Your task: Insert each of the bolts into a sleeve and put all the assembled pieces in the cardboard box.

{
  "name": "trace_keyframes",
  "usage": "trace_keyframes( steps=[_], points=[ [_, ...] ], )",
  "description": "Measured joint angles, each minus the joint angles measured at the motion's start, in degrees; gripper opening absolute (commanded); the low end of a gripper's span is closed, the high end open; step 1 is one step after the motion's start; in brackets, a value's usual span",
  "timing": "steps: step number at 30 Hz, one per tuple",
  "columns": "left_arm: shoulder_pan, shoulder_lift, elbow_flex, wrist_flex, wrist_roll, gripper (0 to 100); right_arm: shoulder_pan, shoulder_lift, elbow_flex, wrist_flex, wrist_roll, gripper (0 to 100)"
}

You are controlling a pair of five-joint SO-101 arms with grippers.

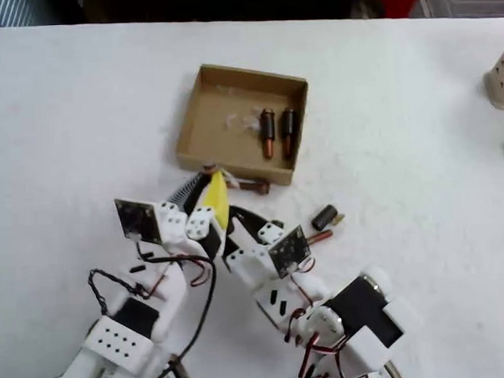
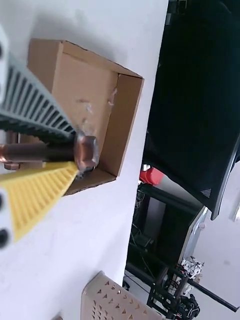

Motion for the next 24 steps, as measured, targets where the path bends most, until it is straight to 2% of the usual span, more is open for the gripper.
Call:
trace_keyframes(
  steps=[15, 24],
  points=[
    [0.4, 2.1, -0.2, 1.2, 0.0, 2, 2.4, 0.0, -0.4, 0.0, 0.0, 1.6],
    [2.0, 2.1, -0.2, 9.1, -8.9, 2, 4.2, 0.0, -1.6, 0.0, -0.1, 1.6]
  ],
)
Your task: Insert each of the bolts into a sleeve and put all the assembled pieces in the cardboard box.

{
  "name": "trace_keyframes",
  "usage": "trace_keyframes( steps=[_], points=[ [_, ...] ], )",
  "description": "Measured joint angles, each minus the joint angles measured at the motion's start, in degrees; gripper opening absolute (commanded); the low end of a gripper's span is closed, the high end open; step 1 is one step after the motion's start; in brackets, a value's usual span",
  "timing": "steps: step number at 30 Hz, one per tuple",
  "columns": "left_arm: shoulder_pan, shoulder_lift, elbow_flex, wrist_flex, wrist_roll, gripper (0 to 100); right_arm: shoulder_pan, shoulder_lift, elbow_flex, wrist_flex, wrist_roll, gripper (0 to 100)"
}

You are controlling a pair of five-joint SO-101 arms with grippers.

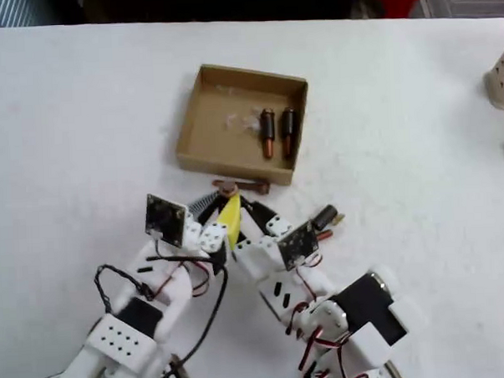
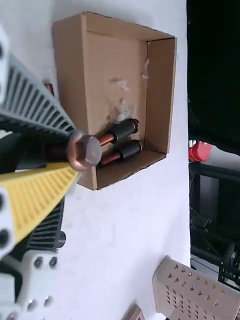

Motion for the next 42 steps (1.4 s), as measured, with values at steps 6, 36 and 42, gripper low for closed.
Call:
trace_keyframes(
  steps=[6, 36, 42],
  points=[
    [1.9, -1.1, 0.0, 4.7, -4.9, 2, 0.3, 0.0, 0.1, 0.0, 0.2, 1.6],
    [-0.1, -8.1, 0.4, 10.6, -4.2, 29, 1.2, 0.2, 0.1, 0.1, 0.2, 1.6],
    [-1.8, -23.0, 0.4, 21.9, 0.1, 29, 1.5, 0.1, 0.1, 0.0, 0.2, 1.6]
  ],
)
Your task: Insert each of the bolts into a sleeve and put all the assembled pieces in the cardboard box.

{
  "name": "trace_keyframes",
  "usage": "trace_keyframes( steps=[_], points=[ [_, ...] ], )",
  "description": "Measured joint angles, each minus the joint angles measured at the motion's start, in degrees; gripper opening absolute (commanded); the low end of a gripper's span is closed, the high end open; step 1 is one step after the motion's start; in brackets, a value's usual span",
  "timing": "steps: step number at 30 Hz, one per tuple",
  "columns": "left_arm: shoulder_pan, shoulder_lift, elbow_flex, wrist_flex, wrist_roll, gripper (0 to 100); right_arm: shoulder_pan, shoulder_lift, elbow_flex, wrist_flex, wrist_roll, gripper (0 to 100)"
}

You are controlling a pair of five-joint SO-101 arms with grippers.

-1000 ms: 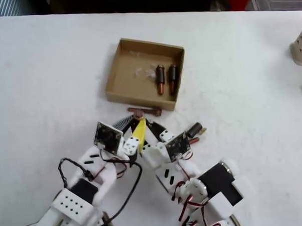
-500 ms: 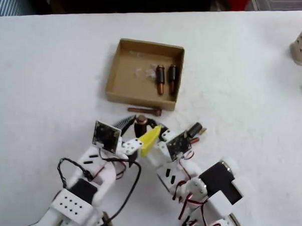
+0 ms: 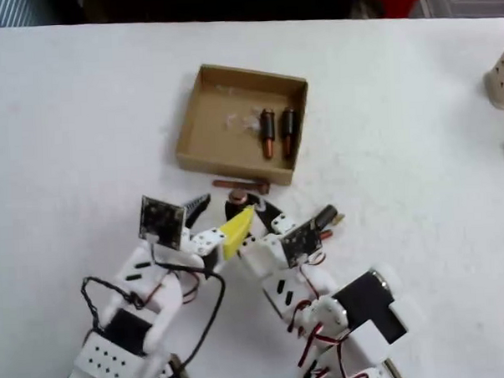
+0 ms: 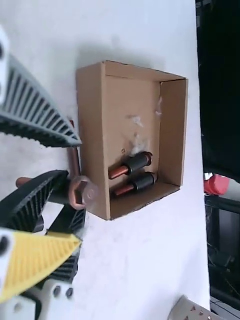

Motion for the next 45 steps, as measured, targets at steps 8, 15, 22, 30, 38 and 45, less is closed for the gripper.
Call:
trace_keyframes(
  steps=[8, 15, 22, 30, 38, 45],
  points=[
    [-1.3, -11.5, -0.3, 10.2, 3.2, 26, 0.0, 0.0, 0.0, 0.0, 0.0, 1.6],
    [-6.4, -11.5, -0.6, 7.7, 5.5, 5, 0.0, 0.0, 0.0, 0.0, 0.0, 1.6],
    [-10.1, -11.5, -1.0, 8.1, 5.9, 2, 0.0, 0.0, 0.0, 0.0, 0.0, 1.6],
    [-18.3, -11.6, -2.6, 20.5, 2.9, 2, 2.3, 0.0, 0.0, 0.0, 0.0, 1.6],
    [-19.7, -11.6, -2.7, 38.0, -7.4, 2, 2.7, 0.0, 0.1, -0.1, 0.0, 1.6],
    [-22.4, -11.6, -0.4, 41.2, -16.7, 2, 4.5, -8.6, 1.8, 5.3, 0.0, 1.6]
  ],
)
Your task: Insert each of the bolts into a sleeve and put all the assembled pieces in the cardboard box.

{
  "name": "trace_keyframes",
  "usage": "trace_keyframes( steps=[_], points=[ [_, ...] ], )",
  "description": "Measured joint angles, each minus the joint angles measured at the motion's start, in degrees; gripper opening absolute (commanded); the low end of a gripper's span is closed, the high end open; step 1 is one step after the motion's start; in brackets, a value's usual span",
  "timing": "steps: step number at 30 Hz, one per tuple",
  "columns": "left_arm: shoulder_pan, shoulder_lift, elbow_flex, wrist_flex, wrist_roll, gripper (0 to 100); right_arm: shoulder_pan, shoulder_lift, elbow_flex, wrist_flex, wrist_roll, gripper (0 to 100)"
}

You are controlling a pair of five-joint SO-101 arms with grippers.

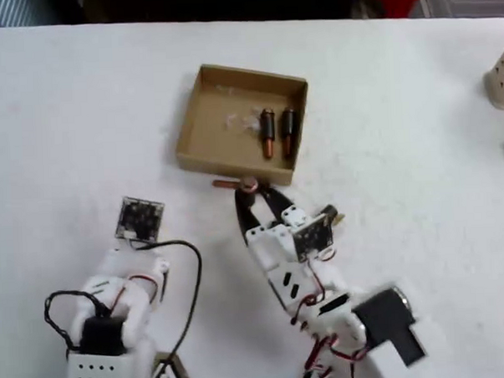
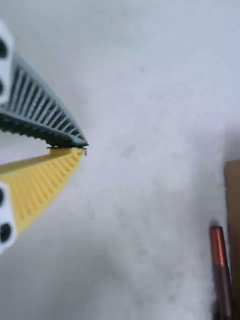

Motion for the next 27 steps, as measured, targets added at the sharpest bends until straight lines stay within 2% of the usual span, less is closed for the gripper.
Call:
trace_keyframes(
  steps=[8, 14, 20, 24, 27],
  points=[
    [-5.8, 0.0, 0.0, 0.0, -1.2, 2, 3.6, -18.8, -0.3, 22.5, 0.0, 1.6],
    [-6.6, 0.0, 0.0, 0.0, -5.0, 2, 7.6, -36.0, -4.1, 49.9, 0.0, 1.7],
    [-6.6, 0.0, 0.0, 1.1, -6.2, 2, 7.8, -48.5, -11.3, 76.1, 0.0, 1.8],
    [-6.6, 0.0, 0.0, 1.1, -6.2, 2, 8.0, -51.3, -17.3, 84.4, 0.4, 1.8],
    [-6.6, 0.0, 0.0, 1.1, -6.2, 2, 8.0, -51.3, -21.8, 87.5, 3.3, 1.8]
  ],
)
